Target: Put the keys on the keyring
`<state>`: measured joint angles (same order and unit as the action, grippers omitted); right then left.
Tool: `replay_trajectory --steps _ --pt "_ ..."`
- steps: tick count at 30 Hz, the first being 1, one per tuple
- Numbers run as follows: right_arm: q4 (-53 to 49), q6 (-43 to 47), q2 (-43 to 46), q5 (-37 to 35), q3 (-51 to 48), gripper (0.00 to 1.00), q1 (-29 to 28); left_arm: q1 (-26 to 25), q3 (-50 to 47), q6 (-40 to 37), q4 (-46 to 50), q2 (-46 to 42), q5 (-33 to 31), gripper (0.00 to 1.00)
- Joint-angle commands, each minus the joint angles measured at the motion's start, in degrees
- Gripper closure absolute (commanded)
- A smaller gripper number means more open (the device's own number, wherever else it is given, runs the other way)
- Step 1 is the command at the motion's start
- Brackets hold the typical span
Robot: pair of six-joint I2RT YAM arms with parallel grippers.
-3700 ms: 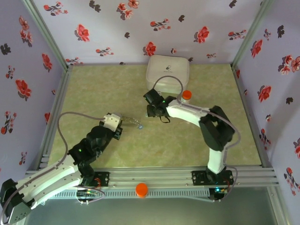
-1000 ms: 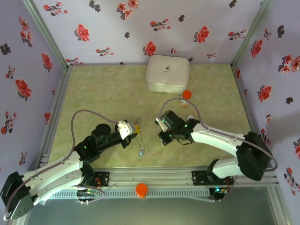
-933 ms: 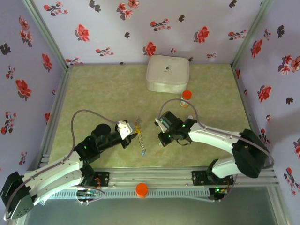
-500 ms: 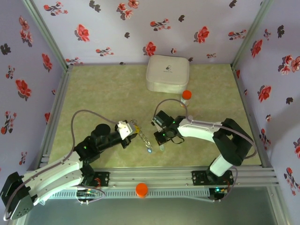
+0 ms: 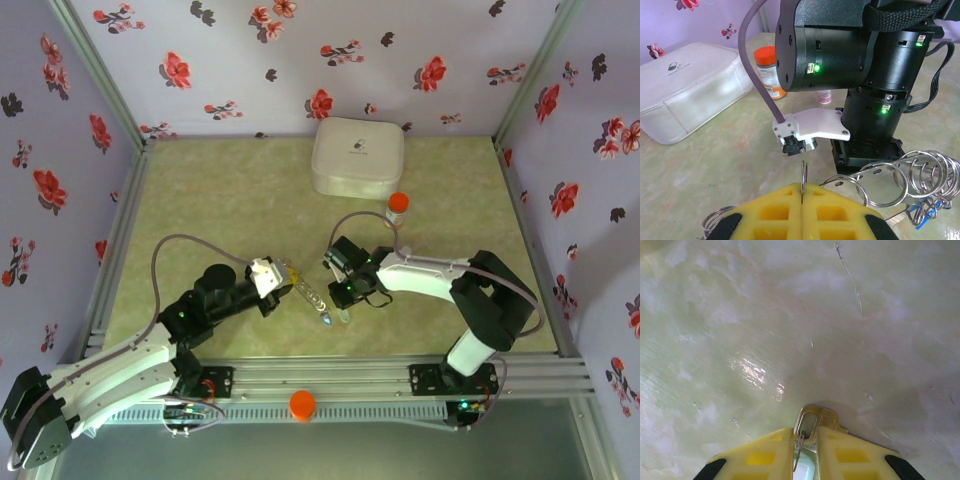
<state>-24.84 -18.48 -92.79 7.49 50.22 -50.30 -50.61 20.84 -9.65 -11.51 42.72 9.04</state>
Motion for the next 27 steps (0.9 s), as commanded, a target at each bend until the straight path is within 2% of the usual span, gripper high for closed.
replay_trajectory --steps 1,8,11,13,18,23,27 --pt "-1.70 0.37 0.04 0.16 1.37 0.84 -0.09 0.29 -0.38 -1.21 -2.23 -0.95 0.13 1.00" --pt "-2.41 0.71 0.73 0.38 1.81 1.00 -0.15 0.28 -0.29 -1.37 -1.85 -1.32 0.11 1.00" --pt "-2.67 1.50 2.65 0.04 1.49 1.00 -0.11 0.26 -0.19 -1.58 -1.67 -1.56 0.10 1.00" --pt "-2.29 2.96 5.83 -1.23 0.71 1.00 -0.13 0.38 -0.19 -1.80 -1.59 -1.97 0.09 1.00" --pt "5.31 13.25 20.87 -2.38 -5.33 1.00 -0.23 0.33 -0.60 -2.82 -2.00 -3.14 0.96 1.00" --pt "13.04 22.79 31.16 5.39 -8.85 1.00 -0.22 0.29 -1.73 -0.73 -6.16 -2.38 5.25 1.00" --pt "15.08 24.93 32.39 10.40 -8.35 1.00 -0.32 0.30 -1.95 2.91 -8.92 -0.29 5.39 1.00"
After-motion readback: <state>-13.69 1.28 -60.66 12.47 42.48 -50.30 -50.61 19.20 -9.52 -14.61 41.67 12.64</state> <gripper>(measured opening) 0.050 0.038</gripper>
